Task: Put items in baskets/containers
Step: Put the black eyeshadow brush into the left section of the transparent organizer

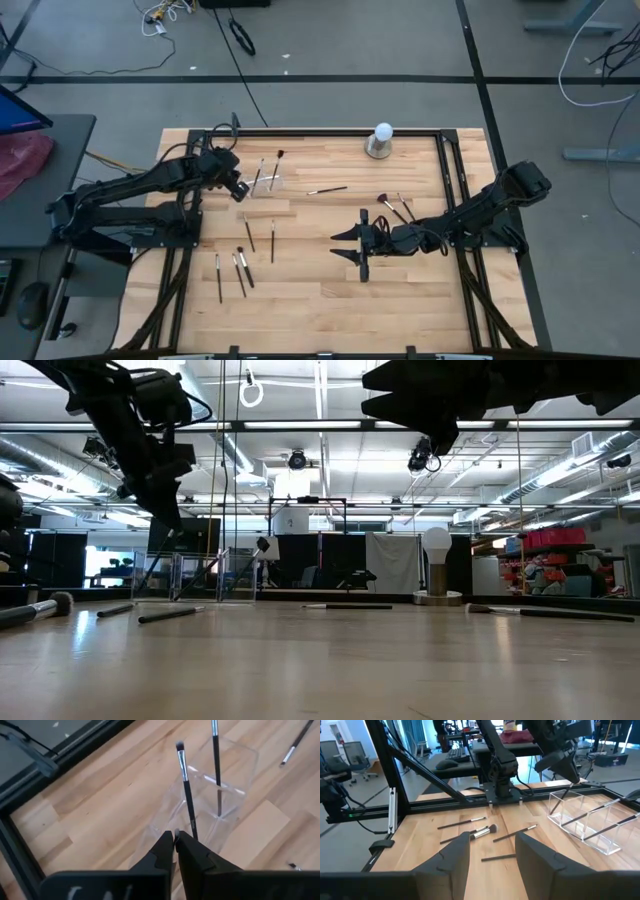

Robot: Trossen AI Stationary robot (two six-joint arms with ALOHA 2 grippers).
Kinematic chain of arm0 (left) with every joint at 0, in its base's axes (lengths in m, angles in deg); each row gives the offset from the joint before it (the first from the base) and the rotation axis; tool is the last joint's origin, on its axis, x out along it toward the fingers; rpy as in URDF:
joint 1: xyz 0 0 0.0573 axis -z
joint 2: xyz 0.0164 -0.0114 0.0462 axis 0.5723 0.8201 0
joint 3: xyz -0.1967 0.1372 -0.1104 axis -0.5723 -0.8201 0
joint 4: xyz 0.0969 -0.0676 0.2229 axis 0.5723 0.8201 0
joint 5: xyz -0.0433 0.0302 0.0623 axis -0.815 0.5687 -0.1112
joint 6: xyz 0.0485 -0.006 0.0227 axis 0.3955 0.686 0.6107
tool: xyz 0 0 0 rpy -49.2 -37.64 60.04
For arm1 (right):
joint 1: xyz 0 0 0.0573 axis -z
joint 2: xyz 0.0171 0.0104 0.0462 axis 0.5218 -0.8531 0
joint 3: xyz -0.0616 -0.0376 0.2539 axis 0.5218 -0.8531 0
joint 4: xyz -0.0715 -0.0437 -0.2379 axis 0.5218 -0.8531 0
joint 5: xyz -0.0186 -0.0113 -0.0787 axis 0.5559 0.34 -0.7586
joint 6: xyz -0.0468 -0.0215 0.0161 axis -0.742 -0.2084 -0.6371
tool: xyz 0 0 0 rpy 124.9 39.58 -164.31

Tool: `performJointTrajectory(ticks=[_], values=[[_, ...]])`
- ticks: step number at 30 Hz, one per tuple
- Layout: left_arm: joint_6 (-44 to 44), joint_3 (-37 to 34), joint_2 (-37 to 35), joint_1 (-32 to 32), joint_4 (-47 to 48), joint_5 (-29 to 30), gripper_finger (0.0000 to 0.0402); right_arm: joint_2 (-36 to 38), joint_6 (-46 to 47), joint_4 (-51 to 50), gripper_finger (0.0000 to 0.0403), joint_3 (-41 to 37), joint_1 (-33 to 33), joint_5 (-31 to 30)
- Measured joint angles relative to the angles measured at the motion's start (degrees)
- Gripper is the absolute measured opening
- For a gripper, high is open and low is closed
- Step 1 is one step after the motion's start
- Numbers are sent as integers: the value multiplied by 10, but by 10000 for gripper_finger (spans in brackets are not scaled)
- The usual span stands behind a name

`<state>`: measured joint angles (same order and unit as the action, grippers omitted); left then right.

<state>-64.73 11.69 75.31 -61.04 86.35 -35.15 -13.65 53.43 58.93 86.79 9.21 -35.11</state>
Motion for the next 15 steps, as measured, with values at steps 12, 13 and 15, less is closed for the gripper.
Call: performJointTrajectory(ticks=[12, 13, 15], values=[[-3, -12, 0, -35, -19, -13, 68, 0, 0, 0, 157, 0, 0, 1], [-4, -12, 0, -38, -19, -13, 78, 0, 0, 0, 157, 0, 0, 1], [-4, -12, 0, -41, -19, -13, 100, 0, 0, 0, 157, 0, 0, 1]])
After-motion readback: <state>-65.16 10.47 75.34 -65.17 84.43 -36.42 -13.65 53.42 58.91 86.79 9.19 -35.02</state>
